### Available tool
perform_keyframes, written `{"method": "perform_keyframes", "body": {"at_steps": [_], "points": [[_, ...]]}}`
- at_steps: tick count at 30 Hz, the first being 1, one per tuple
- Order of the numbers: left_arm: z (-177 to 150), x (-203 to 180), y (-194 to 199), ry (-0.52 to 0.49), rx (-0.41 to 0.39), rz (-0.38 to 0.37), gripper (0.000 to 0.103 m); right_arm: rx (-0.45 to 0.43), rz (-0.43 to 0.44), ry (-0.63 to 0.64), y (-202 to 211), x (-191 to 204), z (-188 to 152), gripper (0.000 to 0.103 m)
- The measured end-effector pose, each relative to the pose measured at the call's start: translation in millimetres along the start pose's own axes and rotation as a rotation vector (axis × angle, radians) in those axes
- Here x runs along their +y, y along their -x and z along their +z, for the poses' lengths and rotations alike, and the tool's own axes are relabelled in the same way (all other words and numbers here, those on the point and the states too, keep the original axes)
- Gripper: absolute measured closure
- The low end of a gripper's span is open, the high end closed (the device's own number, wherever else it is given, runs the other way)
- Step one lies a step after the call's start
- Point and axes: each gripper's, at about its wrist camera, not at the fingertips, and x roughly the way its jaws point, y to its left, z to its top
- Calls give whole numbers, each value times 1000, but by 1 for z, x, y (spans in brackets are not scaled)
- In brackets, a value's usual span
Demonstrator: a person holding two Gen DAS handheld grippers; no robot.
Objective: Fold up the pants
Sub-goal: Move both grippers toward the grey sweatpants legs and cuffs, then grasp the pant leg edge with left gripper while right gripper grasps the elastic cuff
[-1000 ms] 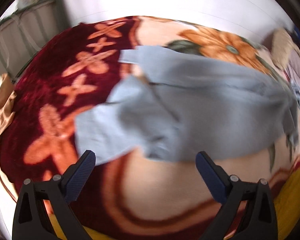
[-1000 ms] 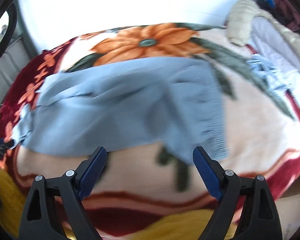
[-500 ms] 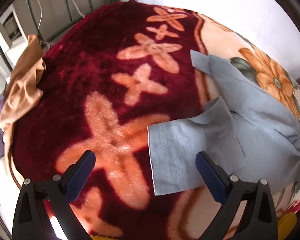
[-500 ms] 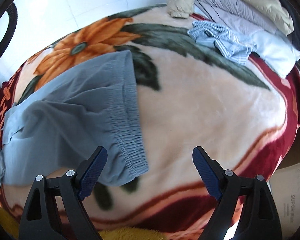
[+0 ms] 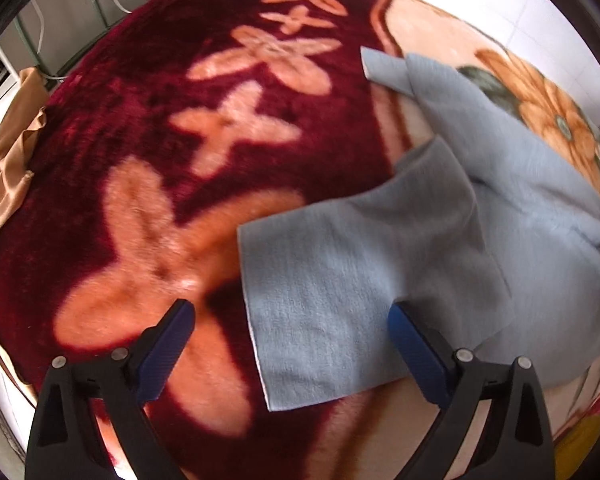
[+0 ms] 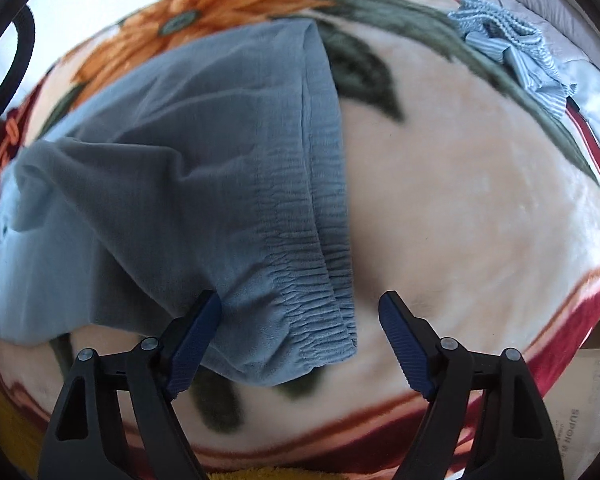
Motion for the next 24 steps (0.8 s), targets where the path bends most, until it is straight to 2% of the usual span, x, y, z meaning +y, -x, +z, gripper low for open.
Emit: {"method": "perform_keyframes", "body": {"at_steps": [4,6,7,9,10,11,13,14,16,24], "points": [[-2,-4,-3,11,-4,0,5,29,8,-16,-7,-2,0,20],[-2,-6,-1,7,-12,-17,11,36,8,-19,-9,-2,0,21],[-1,-7,1,2,-16,-21,17,37,10,-14,-9,0,0,25],[-2,-12,5,-25,-39,-39,30,28,24,-1,-7,3,-1,36],[-2,-14,8,-42,-47,-52,42,24,20,5,-6,3,-2,44],[-2,-16,11,-56,-55,-70,61,17,11,14,-3,5,-3,49],[-1,-18,15,-75,-57,-100,81,1,18,17,2,6,-5,75],[1,-19,18,-82,-58,-94,87,-5,32,10,6,6,-4,75],[4,-19,23,-91,-63,-87,94,-25,48,-3,11,3,-5,77],[13,-2,38,-130,-98,19,95,-168,-18,-72,63,-55,22,79]]}}
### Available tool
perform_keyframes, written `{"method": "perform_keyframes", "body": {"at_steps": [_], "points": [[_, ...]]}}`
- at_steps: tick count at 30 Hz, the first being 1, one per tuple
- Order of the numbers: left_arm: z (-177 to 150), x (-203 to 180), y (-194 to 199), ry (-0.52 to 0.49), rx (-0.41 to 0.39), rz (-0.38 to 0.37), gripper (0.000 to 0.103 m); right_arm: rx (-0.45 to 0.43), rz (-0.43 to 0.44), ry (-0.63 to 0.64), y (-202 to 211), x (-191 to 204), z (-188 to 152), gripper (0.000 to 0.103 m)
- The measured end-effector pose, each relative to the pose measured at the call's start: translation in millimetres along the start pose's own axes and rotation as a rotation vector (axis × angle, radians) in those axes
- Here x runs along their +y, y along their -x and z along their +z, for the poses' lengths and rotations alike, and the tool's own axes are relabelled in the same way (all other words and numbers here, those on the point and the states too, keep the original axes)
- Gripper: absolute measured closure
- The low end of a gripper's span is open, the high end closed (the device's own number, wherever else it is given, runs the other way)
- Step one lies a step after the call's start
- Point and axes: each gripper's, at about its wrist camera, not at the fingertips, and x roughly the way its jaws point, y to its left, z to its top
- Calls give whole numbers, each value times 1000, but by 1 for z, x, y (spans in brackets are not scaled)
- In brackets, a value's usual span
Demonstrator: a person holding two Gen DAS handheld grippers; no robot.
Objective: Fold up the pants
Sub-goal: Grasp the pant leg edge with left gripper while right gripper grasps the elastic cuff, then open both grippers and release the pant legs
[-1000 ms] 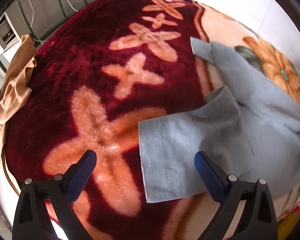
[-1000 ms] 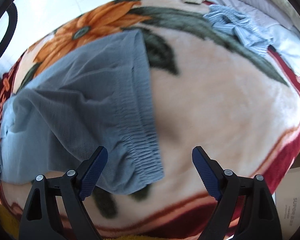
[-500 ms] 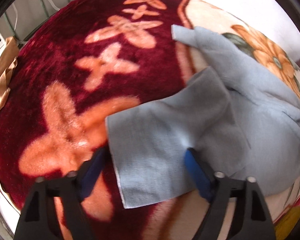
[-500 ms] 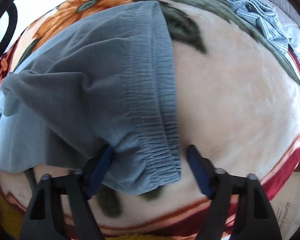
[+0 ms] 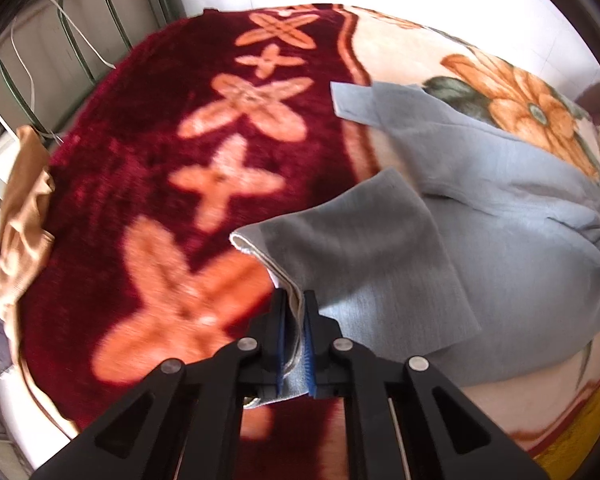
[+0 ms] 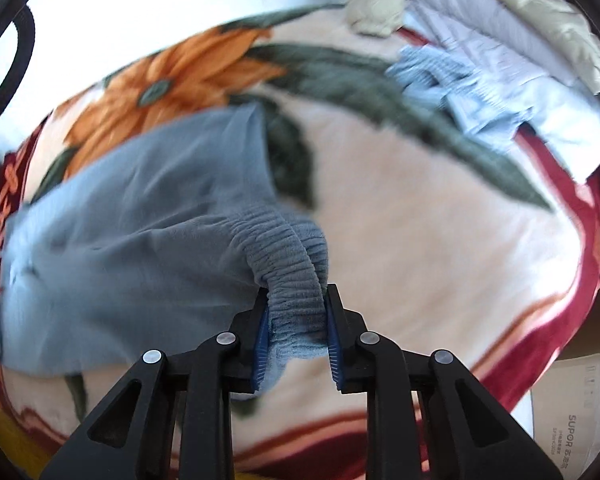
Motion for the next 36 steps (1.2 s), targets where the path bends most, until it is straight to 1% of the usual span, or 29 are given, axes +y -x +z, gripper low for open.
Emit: {"method": "perform_keyframes", "body": {"at_steps": [1,3,5,10,12,15,17,20,22,24,26,29,32,34,36], "points": [[1,2,1,-9,-8,22,95,-5,5,-6,3,-5,5,79],[3,8,2,-15,-13,48,95,-15,-15,-5,6,-10,14,79],[5,14,2,-11,-14,67,95,-32,-67,3,8,-12,24,79],[8,29,2,-8,-14,101,96,-50,-148,5,14,-22,39,79],[7,33,0,-10,-8,115,96,-52,-209,6,11,-30,48,79],[6,36,-2,-2,3,97,96,-41,-276,-12,4,-41,51,79],[4,36,-3,10,8,71,96,-15,-280,-36,-5,-49,53,79],[3,31,-4,12,10,54,95,32,-279,-34,-25,-53,50,78],[3,27,-3,10,10,41,95,45,-274,-41,-33,-54,45,77],[3,21,0,-3,9,18,88,39,-266,-60,-35,-56,41,75],[3,14,3,-29,4,13,71,25,-262,-66,-30,-56,38,73],[2,2,7,-65,-12,25,64,-4,-268,-41,-17,-52,36,69],[1,-7,10,-65,-7,-3,57,-41,-264,-10,1,-45,33,62],[-2,-14,13,-69,-5,-25,53,-65,-266,-3,14,-42,31,51],[-7,-25,19,-87,-9,-49,49,-90,-262,-8,24,-43,30,46]]}}
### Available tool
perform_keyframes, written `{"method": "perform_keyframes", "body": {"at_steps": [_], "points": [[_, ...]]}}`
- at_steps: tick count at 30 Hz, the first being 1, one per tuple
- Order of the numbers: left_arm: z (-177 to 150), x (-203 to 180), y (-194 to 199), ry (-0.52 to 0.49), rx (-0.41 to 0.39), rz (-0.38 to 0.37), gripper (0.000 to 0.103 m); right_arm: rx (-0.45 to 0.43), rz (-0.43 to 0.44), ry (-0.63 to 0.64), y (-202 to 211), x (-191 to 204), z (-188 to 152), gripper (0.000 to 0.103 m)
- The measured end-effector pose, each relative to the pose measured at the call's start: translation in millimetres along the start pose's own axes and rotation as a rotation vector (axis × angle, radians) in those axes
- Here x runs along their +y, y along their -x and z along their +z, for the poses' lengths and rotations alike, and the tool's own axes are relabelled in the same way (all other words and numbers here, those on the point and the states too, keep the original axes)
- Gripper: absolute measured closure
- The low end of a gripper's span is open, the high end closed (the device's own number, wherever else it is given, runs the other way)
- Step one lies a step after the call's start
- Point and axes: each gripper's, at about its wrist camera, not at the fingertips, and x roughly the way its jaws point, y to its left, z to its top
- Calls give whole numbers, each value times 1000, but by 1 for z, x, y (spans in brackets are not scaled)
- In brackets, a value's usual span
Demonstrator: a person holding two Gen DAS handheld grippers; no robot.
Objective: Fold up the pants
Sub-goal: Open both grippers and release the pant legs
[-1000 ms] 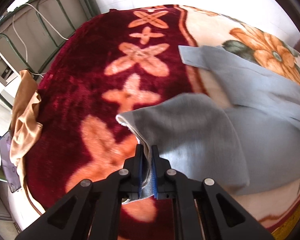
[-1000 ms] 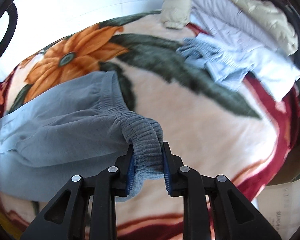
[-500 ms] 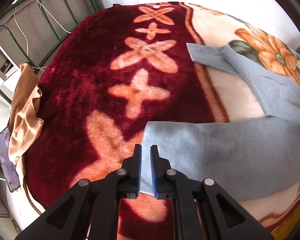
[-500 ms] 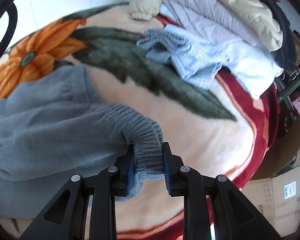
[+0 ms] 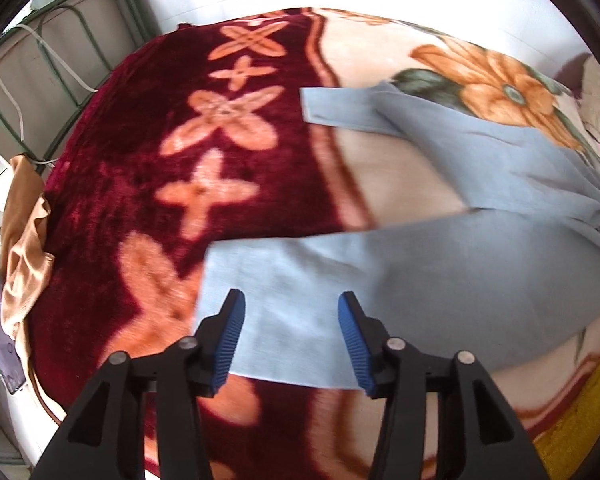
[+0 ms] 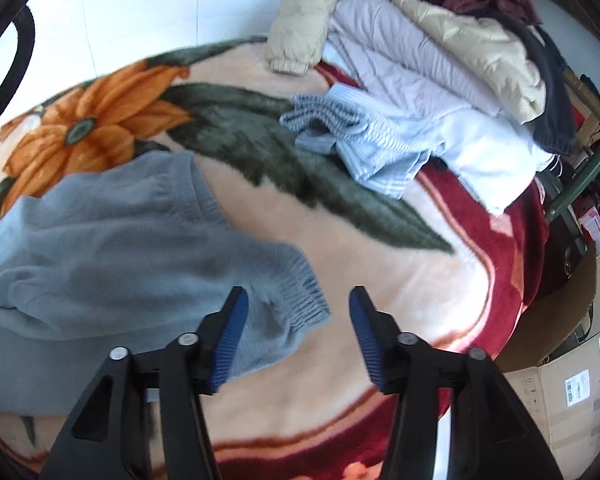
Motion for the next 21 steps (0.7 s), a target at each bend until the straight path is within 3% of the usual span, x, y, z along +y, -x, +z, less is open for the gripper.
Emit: {"method": "perform_keyframes", "body": {"at_steps": [4,10,12,21], "points": [[-10,-24,10,-49,-15,-30,42,-4,18,-28,10,-10,-4,41],[-29,-65,13,-98,12,-119,39,99,124,-71,-13,-14,-35,41],[-35,-81,11,-114,32,-144,39,131,121,-66,-26,-10,-45,41],[-59,-130,2,-267,59,-154,39,191,166,-108,-70,4,-58,41]]}}
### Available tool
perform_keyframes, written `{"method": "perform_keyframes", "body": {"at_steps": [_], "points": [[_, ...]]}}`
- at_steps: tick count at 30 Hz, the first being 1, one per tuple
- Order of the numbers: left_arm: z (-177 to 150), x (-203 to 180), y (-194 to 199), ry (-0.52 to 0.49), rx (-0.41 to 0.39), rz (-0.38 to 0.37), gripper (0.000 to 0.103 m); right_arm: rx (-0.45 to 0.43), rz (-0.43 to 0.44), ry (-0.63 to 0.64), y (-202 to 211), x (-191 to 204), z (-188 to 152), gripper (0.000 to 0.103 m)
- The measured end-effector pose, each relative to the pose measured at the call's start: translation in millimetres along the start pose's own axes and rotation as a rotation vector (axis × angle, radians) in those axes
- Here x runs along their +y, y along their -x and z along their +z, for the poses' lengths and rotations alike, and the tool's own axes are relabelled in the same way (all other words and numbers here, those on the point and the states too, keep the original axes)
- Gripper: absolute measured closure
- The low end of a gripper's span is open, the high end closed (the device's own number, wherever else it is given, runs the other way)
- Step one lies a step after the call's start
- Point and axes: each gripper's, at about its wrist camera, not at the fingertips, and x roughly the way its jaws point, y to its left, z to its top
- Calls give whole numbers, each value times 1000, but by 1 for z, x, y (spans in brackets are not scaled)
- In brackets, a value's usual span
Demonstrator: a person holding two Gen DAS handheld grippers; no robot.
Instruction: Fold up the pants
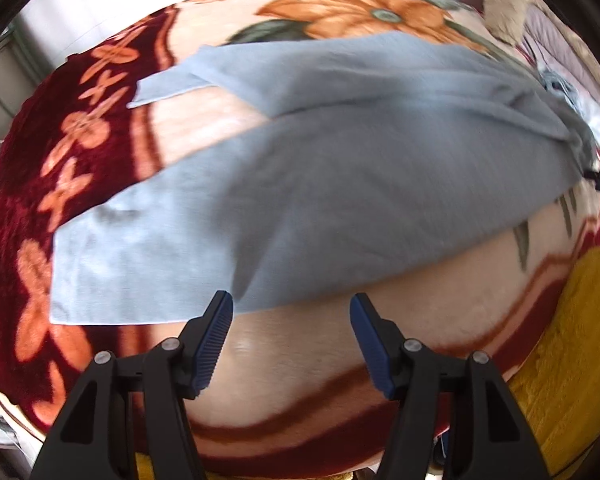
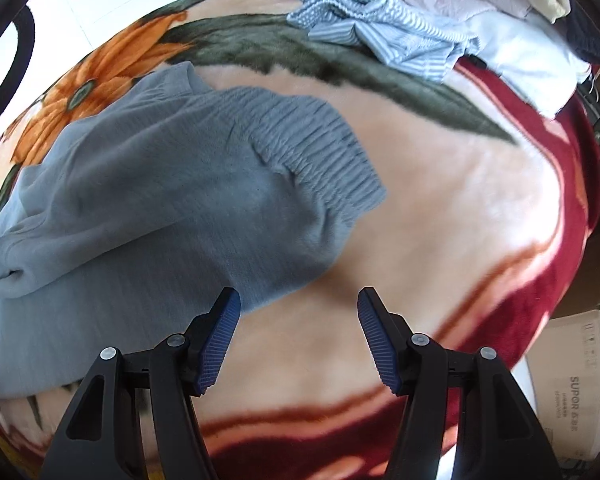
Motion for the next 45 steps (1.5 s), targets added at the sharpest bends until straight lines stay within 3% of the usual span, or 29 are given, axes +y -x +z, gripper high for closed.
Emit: {"method": "perform_keyframes", "body": {"at_steps": [4,9,11,12,13,14,15,17,25,30,33,36,38,39,45], "points": [[-1,-16,-11,-57,5,12,39,-9,5,-28,-12,1,4,41],[7,-25,-21,-90,-47,87,36,-26,48,-109,-14,-2,12,43],[10,-25,-23,-82,-76,100,36,-35,76,-136,-12,-6,13,54],[10,-25,-24,-78,-87,101,37,-39,89,-148,-11,-8,14,66],[12,-25,-23,-77,-96,97,46,-47,104,-158,-9,-10,14,82],[11,-24,-21,-75,-116,72,66,-52,109,-163,-7,-11,15,88],[12,-24,-20,-73,-120,51,75,-56,111,-167,-5,-12,15,94],[13,-22,-14,-65,-133,48,92,-76,116,-175,2,-14,15,97],[4,-11,29,-17,-165,-55,98,-143,135,-139,49,-28,-4,98],[-11,-7,26,2,-107,-105,98,-143,115,-139,60,-40,-12,98],[-19,-8,19,7,-70,-129,96,-90,84,-110,46,-39,-16,98],[-21,-7,21,17,-61,-111,82,-38,59,-68,29,-33,-20,95],[-20,-4,24,24,-56,-69,57,-17,45,-68,25,-31,-24,90],[-19,-1,26,28,-58,-51,53,-13,50,-69,25,-31,-25,88],[-13,38,51,71,-102,-2,47,-97,0,18,56,-10,-29,69]]}}
